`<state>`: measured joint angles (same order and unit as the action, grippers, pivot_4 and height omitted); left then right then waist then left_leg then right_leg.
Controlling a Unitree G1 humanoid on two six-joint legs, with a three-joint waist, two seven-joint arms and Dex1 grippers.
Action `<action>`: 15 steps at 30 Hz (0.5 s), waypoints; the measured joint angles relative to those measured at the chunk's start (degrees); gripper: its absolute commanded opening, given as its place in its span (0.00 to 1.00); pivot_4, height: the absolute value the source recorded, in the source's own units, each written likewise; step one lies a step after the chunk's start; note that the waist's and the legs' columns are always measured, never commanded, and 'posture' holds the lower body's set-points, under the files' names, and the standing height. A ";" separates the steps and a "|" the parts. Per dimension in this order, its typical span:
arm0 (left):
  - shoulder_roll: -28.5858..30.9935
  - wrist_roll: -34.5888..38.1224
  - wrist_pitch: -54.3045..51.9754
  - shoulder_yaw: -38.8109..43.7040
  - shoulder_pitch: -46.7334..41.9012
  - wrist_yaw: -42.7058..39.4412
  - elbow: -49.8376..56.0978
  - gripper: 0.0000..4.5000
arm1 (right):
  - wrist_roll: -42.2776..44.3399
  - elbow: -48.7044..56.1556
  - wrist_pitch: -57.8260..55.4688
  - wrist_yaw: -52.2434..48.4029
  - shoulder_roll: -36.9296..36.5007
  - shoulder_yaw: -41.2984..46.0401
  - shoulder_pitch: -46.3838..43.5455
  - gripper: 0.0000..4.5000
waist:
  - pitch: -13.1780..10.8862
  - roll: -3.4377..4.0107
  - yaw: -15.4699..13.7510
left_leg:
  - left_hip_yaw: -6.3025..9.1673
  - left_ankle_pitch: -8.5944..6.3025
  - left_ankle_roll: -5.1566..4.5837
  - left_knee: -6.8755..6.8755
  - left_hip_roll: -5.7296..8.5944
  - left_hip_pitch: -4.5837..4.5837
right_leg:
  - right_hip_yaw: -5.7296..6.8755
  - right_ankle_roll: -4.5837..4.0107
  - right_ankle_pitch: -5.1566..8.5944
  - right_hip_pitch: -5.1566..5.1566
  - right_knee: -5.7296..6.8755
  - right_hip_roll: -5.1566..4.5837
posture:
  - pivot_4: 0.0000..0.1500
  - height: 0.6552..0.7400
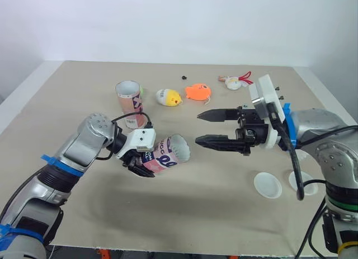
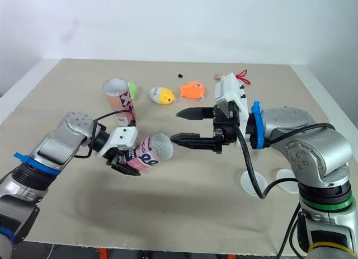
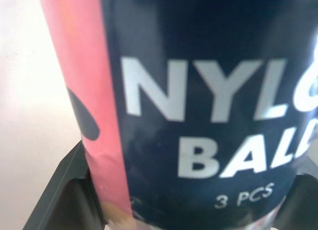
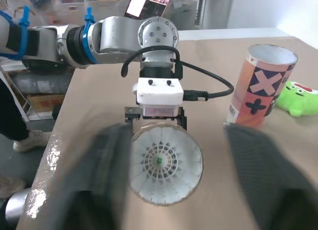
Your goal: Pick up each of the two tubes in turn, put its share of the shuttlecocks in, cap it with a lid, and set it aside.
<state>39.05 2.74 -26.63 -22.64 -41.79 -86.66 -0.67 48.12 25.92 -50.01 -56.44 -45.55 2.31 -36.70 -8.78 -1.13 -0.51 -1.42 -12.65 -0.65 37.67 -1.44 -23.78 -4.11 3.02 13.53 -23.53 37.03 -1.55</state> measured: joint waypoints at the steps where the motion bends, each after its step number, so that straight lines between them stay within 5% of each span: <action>1: 0.00 0.00 0.07 0.00 0.00 -0.01 -0.01 0.72 | -0.20 0.03 -0.02 -0.51 -0.07 -1.20 0.00 0.21 | 0.00 0.00 0.00 | 0.02 0.00 0.00 0.00 -0.01 -0.01 | 0.01 -0.01 0.01 -0.01 0.00 0.02 | 1.00 1.00; 3: -0.04 0.00 0.35 0.00 0.00 -0.01 -0.09 0.72 | -1.73 0.10 0.35 -1.52 -0.10 -4.50 -0.03 0.01 | 0.00 0.00 0.00 | 0.02 0.00 0.00 0.00 -0.02 -0.01 | 0.02 -0.02 0.01 -0.02 0.00 0.02 | 1.00 1.00; 15: -1.68 0.07 1.35 -0.09 -0.71 0.04 -0.66 0.72 | -20.17 -12.07 8.78 -12.53 6.32 -27.21 -15.00 0.01 | -0.02 0.02 0.08 | -0.05 0.00 0.00 0.22 -0.06 -0.54 | 0.02 -0.06 -0.22 -0.55 0.15 0.23 | 1.00 1.00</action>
<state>37.37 2.81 -25.28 -22.73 -42.50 -86.62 -1.33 27.96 13.85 -41.24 -68.97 -39.23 -24.91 -51.71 -8.80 -1.12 -0.43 -1.47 -12.65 -0.65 37.89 -1.50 -24.32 -4.09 2.96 13.31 -24.08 37.17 -1.33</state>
